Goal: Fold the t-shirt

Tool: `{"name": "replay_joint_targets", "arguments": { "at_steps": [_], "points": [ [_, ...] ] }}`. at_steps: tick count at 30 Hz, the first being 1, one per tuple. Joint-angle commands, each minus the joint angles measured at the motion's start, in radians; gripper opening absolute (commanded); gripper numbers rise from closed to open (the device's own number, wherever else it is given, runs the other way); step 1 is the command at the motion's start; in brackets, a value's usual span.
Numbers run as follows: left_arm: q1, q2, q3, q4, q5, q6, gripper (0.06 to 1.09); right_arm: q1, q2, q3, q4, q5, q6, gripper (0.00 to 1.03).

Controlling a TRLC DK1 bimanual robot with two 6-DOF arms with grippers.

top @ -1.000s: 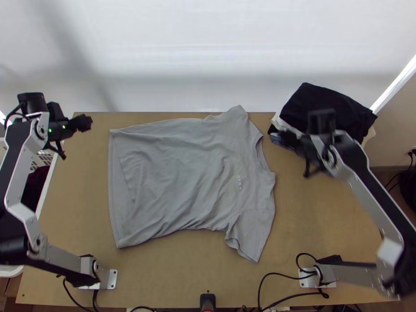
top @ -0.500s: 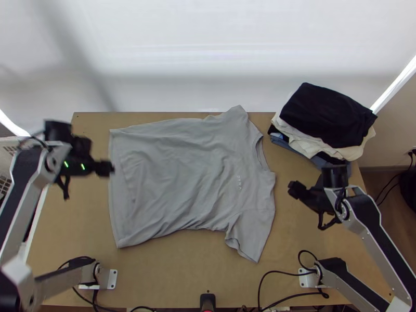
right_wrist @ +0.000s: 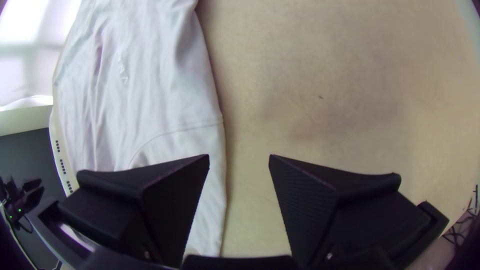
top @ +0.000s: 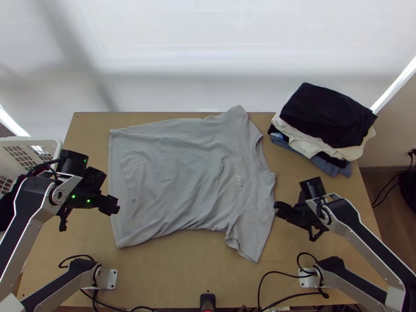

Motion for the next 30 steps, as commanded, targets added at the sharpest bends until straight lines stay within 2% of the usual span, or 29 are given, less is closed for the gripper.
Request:
{"name": "replay_joint_targets", "arguments": {
  "at_steps": [1, 6, 13, 16, 19, 24, 30],
  "points": [
    [-0.007, -0.023, -0.027, -0.030, -0.011, 0.032, 0.81, 0.021, 0.057, -0.017, 0.052, -0.008, 0.011, 0.55],
    [-0.007, -0.040, -0.031, -0.037, -0.017, 0.042, 0.81, 0.019, 0.147, -0.008, 0.140, -0.008, 0.007, 0.55],
    [-0.004, -0.058, -0.031, -0.090, -0.035, 0.086, 0.81, 0.028, 0.206, 0.001, 0.183, -0.014, -0.004, 0.54],
    [-0.004, -0.060, -0.039, -0.174, -0.037, 0.144, 0.81, 0.033, 0.198, 0.000, 0.200, -0.014, -0.010, 0.19],
    [-0.004, -0.061, -0.070, -0.182, -0.037, 0.181, 0.81, 0.038, 0.184, -0.007, 0.220, -0.014, -0.018, 0.03],
    [-0.036, -0.043, -0.137, -0.205, -0.037, 0.221, 0.81, 0.048, 0.177, 0.000, 0.223, -0.014, -0.020, 0.03],
    [-0.102, -0.011, -0.217, -0.191, -0.083, 0.233, 0.81, 0.038, 0.170, 0.004, 0.224, -0.014, -0.020, 0.03]
  ]
}}
